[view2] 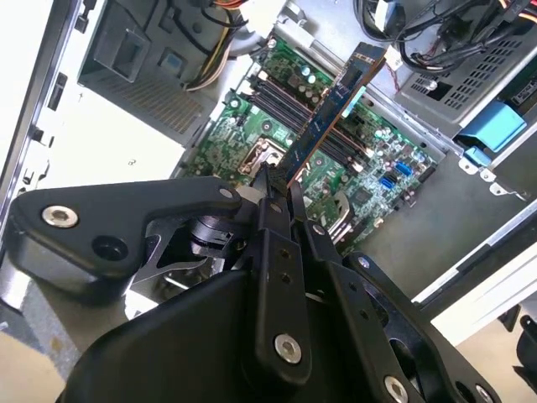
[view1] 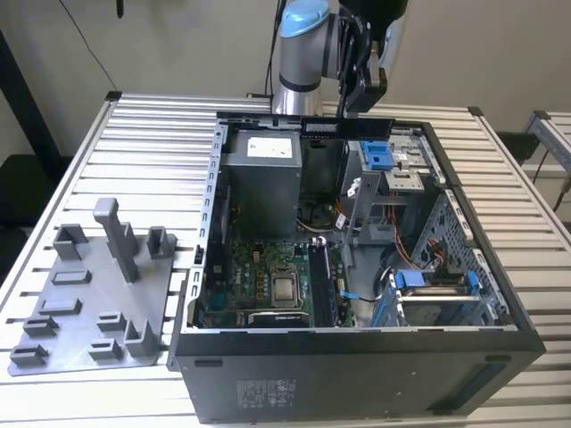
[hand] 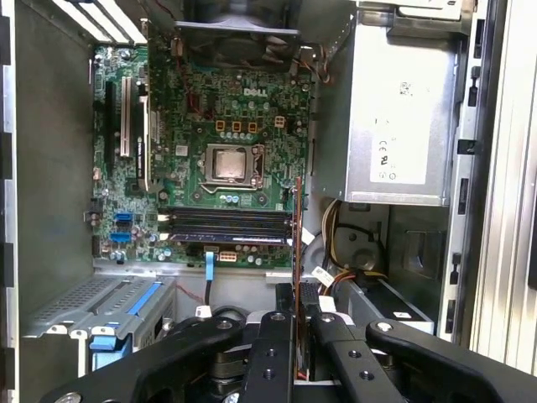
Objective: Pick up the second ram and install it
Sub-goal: 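Insert the second ram into the second slot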
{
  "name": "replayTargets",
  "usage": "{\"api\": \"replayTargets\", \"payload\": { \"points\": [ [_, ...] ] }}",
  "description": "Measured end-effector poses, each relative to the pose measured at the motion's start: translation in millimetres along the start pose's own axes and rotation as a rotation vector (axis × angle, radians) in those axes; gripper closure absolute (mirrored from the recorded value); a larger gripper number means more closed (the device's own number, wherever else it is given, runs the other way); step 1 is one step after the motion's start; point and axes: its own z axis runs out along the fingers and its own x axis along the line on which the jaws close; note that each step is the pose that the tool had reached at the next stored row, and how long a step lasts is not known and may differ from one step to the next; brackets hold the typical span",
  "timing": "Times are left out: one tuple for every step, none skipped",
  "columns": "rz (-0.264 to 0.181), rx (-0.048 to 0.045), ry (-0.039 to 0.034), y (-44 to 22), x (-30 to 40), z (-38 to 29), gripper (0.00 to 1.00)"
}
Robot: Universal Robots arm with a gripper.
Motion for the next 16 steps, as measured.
{"api": "replayTargets", "payload": {
  "points": [
    [0.000,0.0000,0.0000,0.0,0.0,0.0,0.86],
    [0.001,0.0000,0.0000,0.0,0.0,0.0,0.86],
    [0.004,0.0001,-0.0001,0.0,0.0,0.0,0.86],
    [0.009,0.0004,-0.0002,0.0,0.0,0.0,0.86],
    [0.016,0.0008,-0.0002,0.0,0.0,0.1,0.86],
    [0.024,0.0012,-0.0003,0.0,0.0,0.1,0.86],
    [0.033,0.0016,-0.0004,0.0,-0.1,0.1,0.86],
    [0.041,0.0021,-0.0006,0.0,-0.1,0.1,0.86],
    [0.049,0.0026,-0.0008,0.0,0.0,0.2,0.86],
    [0.058,0.0031,-0.0010,0.0,0.0,0.2,0.86],
    [0.069,0.0036,-0.0010,0.0,0.0,0.2,0.86],
    [0.080,0.0041,-0.0011,0.0,0.0,0.1,0.86],
    [0.091,0.0047,-0.0014,0.0,0.0,0.2,0.86],
    [0.103,0.0053,-0.0015,0.0,0.0,0.2,0.86],
    [0.114,0.0059,-0.0017,0.0,0.0,0.2,0.86],
    [0.126,0.0066,-0.0019,0.0,0.0,0.2,0.86]
  ]
}}
